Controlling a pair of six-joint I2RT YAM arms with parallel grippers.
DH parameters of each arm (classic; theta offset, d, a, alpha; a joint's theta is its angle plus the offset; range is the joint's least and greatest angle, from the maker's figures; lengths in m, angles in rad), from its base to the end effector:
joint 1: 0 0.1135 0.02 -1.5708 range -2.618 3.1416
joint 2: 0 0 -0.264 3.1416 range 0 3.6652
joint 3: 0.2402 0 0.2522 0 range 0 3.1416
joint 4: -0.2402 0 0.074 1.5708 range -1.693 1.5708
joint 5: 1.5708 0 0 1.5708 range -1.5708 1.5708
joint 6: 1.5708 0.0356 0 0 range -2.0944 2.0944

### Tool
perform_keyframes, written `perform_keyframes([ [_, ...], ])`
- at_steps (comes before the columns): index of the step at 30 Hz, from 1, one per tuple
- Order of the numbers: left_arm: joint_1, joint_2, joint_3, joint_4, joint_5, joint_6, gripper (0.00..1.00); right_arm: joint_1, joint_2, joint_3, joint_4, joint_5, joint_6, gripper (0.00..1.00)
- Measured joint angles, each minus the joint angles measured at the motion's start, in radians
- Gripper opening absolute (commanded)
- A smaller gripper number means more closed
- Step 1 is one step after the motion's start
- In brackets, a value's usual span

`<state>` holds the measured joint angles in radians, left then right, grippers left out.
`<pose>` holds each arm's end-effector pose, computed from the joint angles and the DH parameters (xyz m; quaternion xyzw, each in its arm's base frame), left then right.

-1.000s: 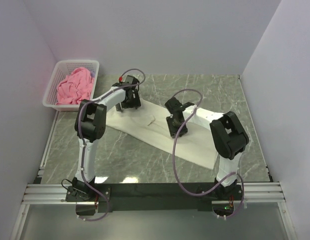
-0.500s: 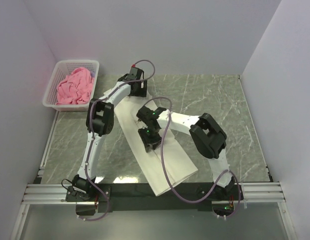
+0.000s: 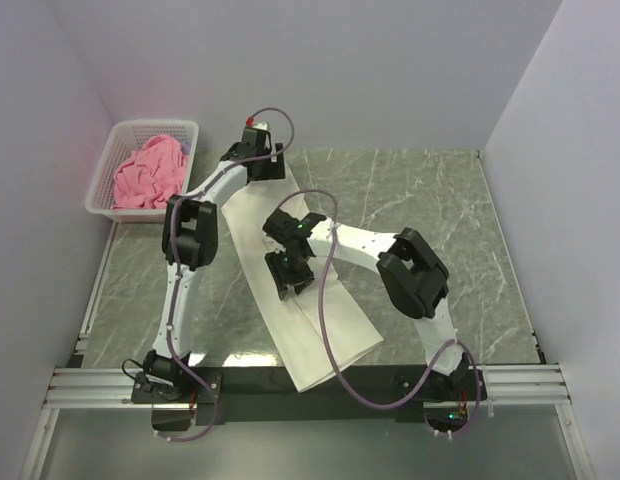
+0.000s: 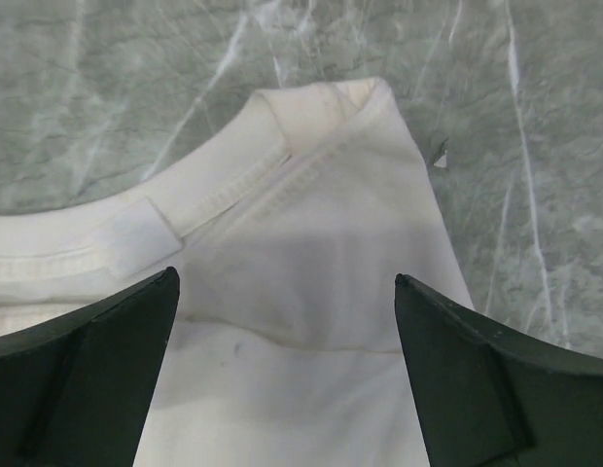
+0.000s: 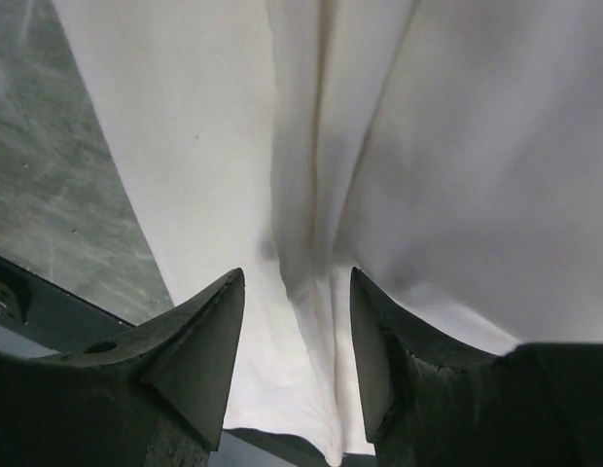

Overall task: Fold and stack the t-shirts
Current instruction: Fold the tshirt

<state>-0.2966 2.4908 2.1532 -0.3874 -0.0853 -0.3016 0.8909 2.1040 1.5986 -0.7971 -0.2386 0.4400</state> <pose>0.5393 -0.1616 0.1763 -0.0198 0.9110 -0.0837 0.4033 0.2615 0.3368 0.1700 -0.2355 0.9555 0.1748 0.0316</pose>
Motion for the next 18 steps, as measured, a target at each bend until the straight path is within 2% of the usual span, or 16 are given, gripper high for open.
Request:
perform_keyframes([
  [3,0.003,-0.090,-0.079,0.021,-0.024,-0.032,0.98,-0.001,-0.078,-0.037,-0.004,0.055,-0.002,0.55],
  [8,0.000,-0.313,-0.210,0.032,-0.069,-0.092,0.96,-0.028,-0.322,-0.233,0.005,0.109,0.009,0.50],
  [11,-0.006,-0.433,-0.258,0.027,-0.099,-0.141,0.88,-0.053,-0.409,-0.339,0.000,0.125,0.012,0.45],
  [14,-0.025,-0.502,-0.304,0.003,-0.140,-0.194,0.80,-0.069,-0.440,-0.437,-0.004,0.136,0.013,0.42],
  [18,-0.081,-0.517,-0.403,-0.060,-0.178,-0.268,0.75,-0.069,-0.441,-0.528,-0.018,0.137,0.016,0.41],
])
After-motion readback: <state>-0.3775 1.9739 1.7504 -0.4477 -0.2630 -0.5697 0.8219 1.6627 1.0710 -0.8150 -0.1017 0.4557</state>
